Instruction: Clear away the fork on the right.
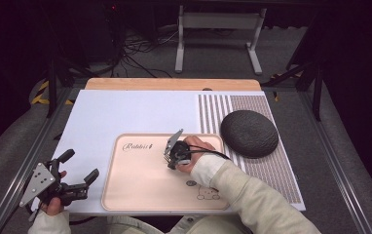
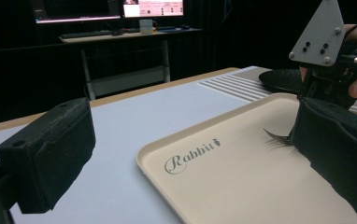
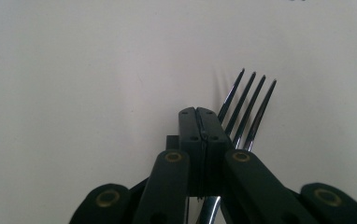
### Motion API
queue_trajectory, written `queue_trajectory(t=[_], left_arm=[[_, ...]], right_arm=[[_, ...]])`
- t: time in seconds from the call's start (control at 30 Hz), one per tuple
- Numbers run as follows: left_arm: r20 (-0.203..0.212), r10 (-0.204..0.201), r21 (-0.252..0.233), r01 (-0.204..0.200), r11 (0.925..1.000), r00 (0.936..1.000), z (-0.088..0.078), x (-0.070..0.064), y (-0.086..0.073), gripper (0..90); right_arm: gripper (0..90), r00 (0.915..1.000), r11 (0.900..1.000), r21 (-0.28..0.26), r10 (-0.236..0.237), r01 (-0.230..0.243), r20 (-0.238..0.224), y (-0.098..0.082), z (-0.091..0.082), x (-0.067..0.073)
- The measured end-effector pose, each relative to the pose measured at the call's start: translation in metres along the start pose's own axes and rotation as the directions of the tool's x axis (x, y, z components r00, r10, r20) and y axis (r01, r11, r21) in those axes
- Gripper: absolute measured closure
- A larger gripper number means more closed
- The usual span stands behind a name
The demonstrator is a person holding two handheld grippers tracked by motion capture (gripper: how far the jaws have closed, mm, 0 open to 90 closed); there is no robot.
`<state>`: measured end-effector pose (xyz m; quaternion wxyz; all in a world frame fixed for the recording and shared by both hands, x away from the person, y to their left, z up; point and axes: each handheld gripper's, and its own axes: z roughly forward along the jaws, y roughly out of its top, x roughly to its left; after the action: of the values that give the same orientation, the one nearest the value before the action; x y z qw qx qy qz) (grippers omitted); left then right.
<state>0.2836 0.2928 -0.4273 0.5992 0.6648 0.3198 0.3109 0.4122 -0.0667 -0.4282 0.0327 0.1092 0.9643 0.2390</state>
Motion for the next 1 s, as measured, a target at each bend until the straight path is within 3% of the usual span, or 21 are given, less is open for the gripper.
queue_trajectory(t=[0.53,1.0], left_arm=[[0.001,0.001,0.006,-0.001,1.0000,1.0000,0.000,0.001,0.000,0.2],[0.001,-0.002,0.005,0.002,1.0000,1.0000,0.000,0.001,0.000,0.2]], right_arm=[[90.0,0.9998,1.000,0.013,0.013,-0.013,0.015,-0.001,0.002,-0.005],[90.0,0.9949,0.997,0.012,0.080,-0.081,0.062,-0.011,-0.004,-0.021]])
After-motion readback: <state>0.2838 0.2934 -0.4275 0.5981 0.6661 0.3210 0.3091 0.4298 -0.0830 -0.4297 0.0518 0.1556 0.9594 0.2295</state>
